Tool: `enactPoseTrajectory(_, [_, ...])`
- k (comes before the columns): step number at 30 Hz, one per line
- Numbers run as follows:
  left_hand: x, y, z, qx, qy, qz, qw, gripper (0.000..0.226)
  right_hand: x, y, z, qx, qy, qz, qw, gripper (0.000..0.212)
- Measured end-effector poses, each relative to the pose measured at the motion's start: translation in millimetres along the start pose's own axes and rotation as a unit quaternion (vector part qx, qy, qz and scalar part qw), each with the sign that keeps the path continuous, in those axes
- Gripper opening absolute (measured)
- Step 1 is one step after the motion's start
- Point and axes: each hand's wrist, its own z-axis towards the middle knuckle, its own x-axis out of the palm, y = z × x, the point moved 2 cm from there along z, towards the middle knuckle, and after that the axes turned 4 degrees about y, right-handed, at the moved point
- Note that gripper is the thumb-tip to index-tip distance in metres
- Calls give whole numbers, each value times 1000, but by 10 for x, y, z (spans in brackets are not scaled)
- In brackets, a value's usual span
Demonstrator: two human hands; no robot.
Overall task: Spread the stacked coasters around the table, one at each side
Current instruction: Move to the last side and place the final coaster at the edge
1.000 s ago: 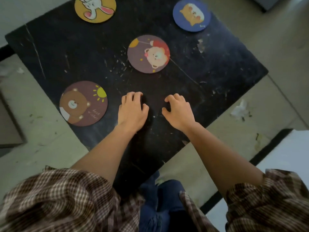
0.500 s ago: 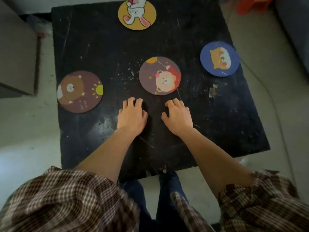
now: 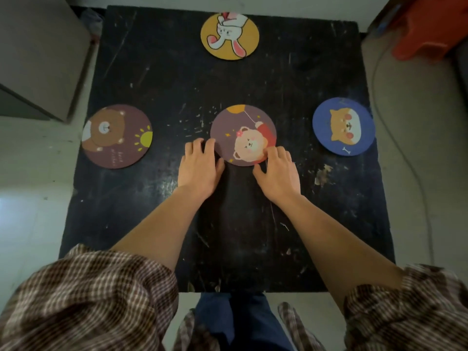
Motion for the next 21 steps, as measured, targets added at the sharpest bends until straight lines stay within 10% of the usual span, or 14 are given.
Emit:
enactPoseTrajectory(8, [-10,-146,297,-213,-48,-322,921,55,-35,-14,333,91,-18,109,990,50])
enactPoseTrajectory(15, [-58,-117,368,-303,-32,-394,867,42,-68,8,514,247,-19,295,923,70])
enactPoseTrajectory(17, [-52,-48,338,-275,-37,-365,889,8,-98,-25,522,266,-20,316,911,61])
enactPoseTrajectory(21, [-25,43,210,-236,-50,-365,899,25,-98,-94,455,240,-5,305,922,9])
